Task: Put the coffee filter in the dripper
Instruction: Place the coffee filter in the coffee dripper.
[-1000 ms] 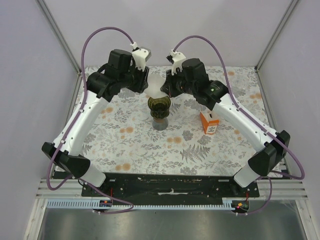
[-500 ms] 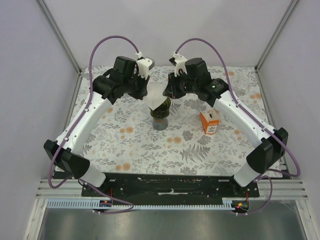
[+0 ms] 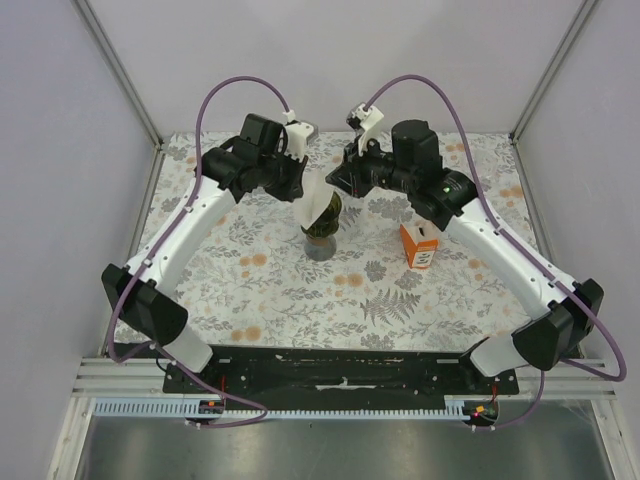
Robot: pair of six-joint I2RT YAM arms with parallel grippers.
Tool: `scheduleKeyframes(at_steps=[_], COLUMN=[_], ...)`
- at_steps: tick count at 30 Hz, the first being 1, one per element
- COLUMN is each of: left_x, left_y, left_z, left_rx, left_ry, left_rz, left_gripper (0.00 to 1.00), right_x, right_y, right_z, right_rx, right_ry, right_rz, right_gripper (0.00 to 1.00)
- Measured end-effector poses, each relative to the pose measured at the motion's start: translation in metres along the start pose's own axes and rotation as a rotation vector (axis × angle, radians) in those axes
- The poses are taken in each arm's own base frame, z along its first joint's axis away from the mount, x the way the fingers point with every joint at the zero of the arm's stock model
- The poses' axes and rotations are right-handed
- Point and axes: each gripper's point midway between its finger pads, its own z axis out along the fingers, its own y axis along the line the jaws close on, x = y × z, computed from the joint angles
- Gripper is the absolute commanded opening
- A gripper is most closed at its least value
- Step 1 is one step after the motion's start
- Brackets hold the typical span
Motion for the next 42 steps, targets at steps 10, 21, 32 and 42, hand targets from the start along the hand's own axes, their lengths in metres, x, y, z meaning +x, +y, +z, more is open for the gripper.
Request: scheduleKeyframes(at_steps=[10,21,32,42], left_x=[0.009,0.004,-0.009,-0.011], left_y=[-0.003,0.000,0.025,0.045], left_z=[0.020,0.016,-0.008,-0.036], left_rx=[0.035,0.066,0.146,0.149], left_ry=[0.048,0.030,-0.041,-0.116], left_rz=[-0.030,-0.061,-0.178,-0.285], left_gripper=[0.03,0.55,0.72,0.68], right_x=[0.038,0.095,0.115,0.123], right_y=[0.006,-0.020,-0.012,-0.010], right_z=[0.037,0.054,0.071,0.092], right_rx=[-0.058,0.045,0.085,0.142], right_ry=[0.090,0.268,0.385,0.486], right_rz=[0.016,0.040,-0.107,-0.276], right_gripper=[0.00,0.00,0.00,0.00])
